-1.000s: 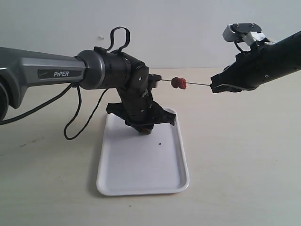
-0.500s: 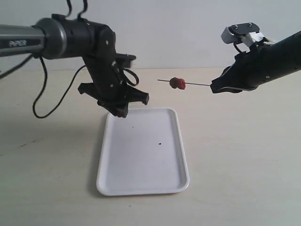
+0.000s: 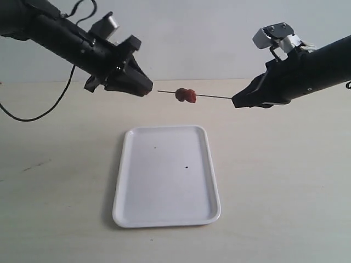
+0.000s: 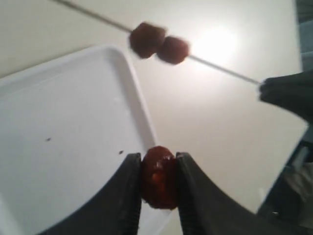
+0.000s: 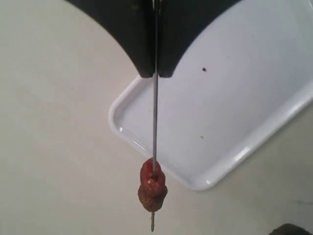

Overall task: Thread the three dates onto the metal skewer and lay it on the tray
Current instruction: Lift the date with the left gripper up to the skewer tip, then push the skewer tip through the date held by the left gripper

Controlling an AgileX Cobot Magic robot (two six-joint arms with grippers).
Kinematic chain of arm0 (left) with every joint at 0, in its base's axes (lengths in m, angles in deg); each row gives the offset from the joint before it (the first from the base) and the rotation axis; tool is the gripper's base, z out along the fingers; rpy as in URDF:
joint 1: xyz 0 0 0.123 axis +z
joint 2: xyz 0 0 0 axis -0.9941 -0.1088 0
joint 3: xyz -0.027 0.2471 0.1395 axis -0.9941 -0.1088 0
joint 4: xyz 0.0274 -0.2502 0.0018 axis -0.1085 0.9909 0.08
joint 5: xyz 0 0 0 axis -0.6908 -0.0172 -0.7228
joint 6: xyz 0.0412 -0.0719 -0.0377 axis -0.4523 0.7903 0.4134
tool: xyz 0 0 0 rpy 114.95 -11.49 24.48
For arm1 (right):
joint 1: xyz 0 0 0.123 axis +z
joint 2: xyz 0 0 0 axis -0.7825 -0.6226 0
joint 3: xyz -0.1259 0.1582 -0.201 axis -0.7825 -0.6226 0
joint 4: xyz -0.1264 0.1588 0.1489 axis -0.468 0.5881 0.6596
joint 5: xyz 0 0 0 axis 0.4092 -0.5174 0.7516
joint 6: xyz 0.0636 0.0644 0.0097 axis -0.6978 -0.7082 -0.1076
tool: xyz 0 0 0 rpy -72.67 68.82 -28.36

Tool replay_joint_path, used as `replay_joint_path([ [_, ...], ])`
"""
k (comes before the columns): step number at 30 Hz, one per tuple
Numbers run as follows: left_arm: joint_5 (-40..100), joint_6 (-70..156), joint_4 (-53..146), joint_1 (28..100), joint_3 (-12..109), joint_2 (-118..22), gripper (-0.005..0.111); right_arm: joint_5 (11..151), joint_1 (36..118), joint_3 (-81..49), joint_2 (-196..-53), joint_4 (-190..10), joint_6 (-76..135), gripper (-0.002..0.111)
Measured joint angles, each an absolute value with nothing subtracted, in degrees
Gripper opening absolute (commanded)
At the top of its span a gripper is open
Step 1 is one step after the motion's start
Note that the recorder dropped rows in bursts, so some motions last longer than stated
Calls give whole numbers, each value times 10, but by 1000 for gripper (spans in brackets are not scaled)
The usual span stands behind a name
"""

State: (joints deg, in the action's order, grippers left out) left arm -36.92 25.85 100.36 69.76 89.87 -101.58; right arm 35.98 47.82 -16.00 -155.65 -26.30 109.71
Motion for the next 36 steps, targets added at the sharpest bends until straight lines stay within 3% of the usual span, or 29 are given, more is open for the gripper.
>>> replay_joint_path([
  [6,-394,209,1094,734,899,-1016,24,275,458,-160,-1576,-160,1187,0],
  [12,-394,183,1125,751,899,-1016,24,143,367,-160,-1608,-99,1240,0],
  [19,-396,160,1190,763,899,-1016,24,120,311,-160,-1646,-87,1264,0],
  [36,-398,160,1197,798,899,-1016,24,115,374,-160,-1647,-64,1251,0],
])
